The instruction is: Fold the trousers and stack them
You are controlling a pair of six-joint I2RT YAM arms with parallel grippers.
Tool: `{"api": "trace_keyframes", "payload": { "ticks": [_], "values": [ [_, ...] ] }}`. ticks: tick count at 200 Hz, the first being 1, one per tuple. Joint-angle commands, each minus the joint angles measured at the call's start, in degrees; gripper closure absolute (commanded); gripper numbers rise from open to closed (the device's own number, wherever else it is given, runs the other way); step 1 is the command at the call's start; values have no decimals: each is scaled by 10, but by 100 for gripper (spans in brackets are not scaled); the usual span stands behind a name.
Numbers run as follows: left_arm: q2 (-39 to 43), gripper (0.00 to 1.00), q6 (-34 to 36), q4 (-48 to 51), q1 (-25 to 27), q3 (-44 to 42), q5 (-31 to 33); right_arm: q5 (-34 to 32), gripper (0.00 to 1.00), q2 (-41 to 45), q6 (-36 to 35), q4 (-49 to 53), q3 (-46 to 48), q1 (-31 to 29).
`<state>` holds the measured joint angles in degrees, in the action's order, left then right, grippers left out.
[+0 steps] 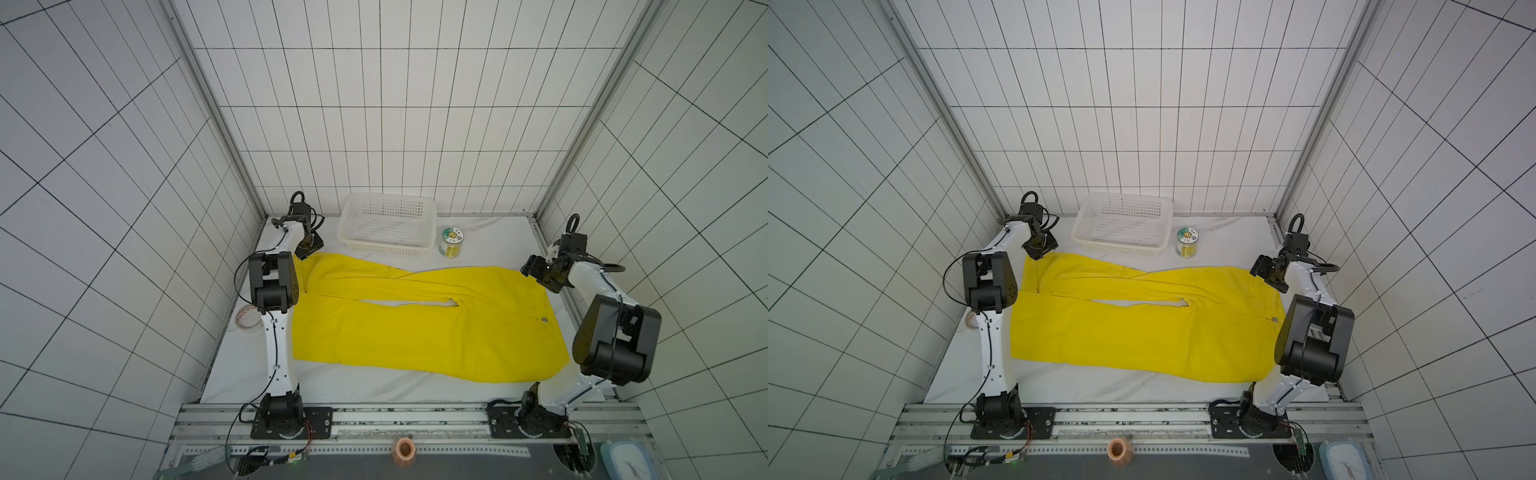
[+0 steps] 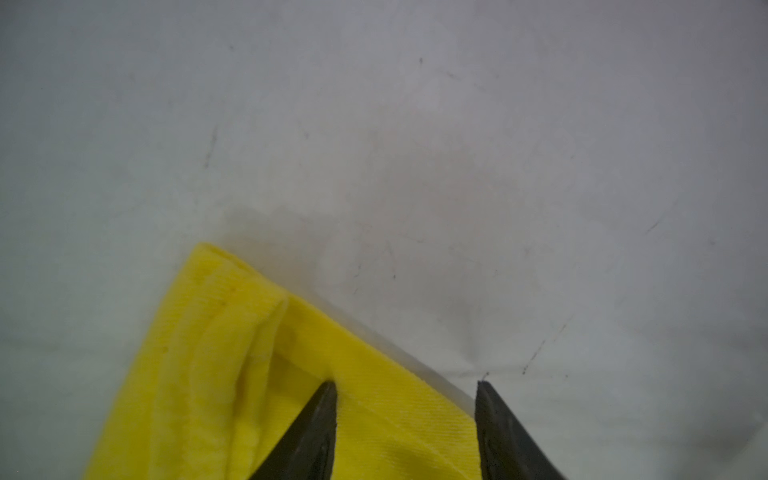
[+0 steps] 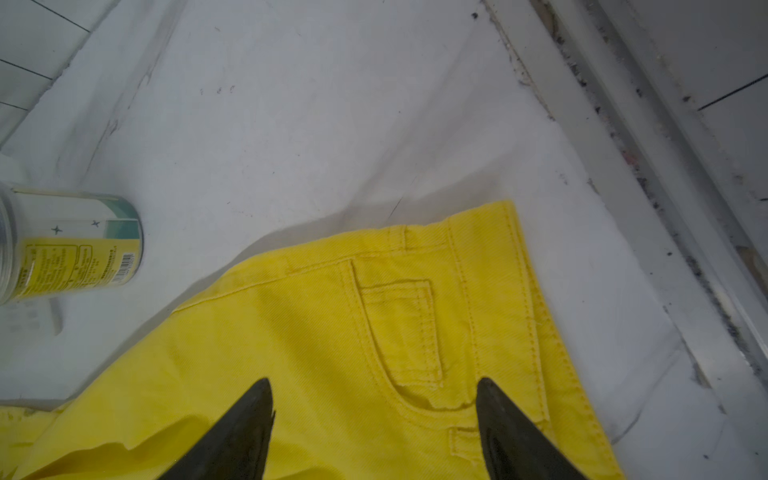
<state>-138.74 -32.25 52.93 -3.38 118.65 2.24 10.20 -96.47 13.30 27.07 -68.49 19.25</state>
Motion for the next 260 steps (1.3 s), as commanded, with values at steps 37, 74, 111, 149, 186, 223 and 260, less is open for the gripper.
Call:
{"api": "trace_keyframes", "payload": {
  "ticks": [37,74,111,149,186,223,260],
  "values": [
    [-19,53,51,59,7,-28,64,-69,21,-94,-9,46,-137,4],
    [-38,74,83,61,7,-24,41,-78,21,-148,27,50,-175,5],
    [-27,100,94,55,4,-24,21,-104,19,-204,71,78,-225,-8],
    [14,100,91,36,1,-31,9,-138,19,-246,116,106,-267,-26],
    [51,100,93,32,2,-25,-2,-199,24,-261,126,112,-274,-53],
    [77,100,98,34,2,-20,-5,-238,37,-295,104,125,-278,-64],
    [97,100,103,37,4,-20,0,-251,74,-278,87,111,-271,-65]
  ]
}}
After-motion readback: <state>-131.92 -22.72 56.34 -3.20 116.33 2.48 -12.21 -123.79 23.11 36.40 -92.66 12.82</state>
